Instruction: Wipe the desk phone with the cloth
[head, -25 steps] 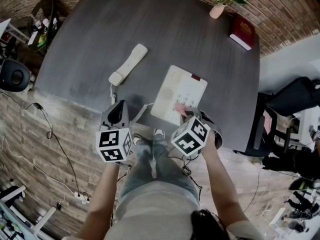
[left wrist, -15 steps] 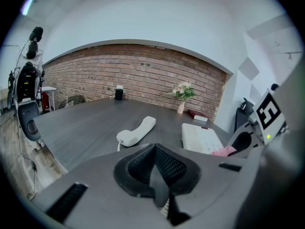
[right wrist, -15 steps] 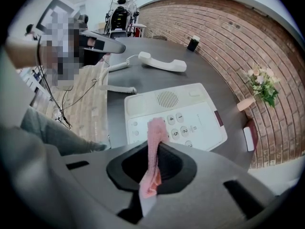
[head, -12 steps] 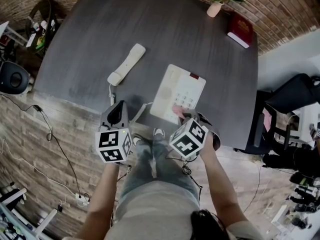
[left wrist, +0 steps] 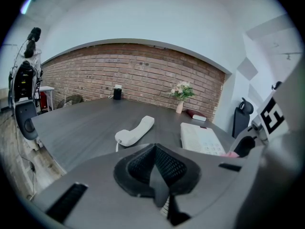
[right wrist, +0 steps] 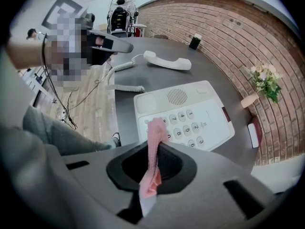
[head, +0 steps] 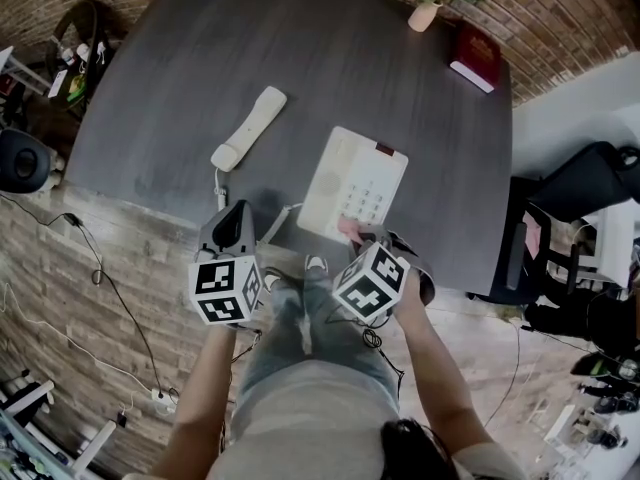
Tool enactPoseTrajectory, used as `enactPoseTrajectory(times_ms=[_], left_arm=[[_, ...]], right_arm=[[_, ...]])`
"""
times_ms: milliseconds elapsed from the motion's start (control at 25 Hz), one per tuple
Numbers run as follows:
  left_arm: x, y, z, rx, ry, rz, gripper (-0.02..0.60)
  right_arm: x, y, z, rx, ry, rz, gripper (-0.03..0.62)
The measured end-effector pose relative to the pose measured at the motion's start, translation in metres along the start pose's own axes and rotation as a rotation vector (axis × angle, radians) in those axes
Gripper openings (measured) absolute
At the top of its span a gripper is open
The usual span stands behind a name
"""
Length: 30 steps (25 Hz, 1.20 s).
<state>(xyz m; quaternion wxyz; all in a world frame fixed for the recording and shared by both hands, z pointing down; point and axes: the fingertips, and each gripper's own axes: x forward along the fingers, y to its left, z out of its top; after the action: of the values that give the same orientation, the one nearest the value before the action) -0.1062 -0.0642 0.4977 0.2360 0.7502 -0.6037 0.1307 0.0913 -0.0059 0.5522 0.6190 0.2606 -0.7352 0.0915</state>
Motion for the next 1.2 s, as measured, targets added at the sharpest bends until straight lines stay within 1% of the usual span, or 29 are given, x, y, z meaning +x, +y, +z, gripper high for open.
enactPoseTrajectory(times_ms=[600, 1040, 1200], left_arm=[[0.003, 0.0, -0.003, -0.006, 0.005, -0.007, 0.005], [0.004, 0.001, -0.007, -0.018, 0.007, 0.007, 0.005], [0.004, 0.0, -0.007, -0.022, 0.005, 0.013, 0.005]], right_arm=[[0.001, 0.022, -0.004, -0.012, 0.007, 0.04, 0.025], [0.002, 0.036, -0.005, -0.023, 0.003, 0.082, 0.024], [-0.002, 0.039, -0.003, -0.012, -0.015, 0.11, 0.025]])
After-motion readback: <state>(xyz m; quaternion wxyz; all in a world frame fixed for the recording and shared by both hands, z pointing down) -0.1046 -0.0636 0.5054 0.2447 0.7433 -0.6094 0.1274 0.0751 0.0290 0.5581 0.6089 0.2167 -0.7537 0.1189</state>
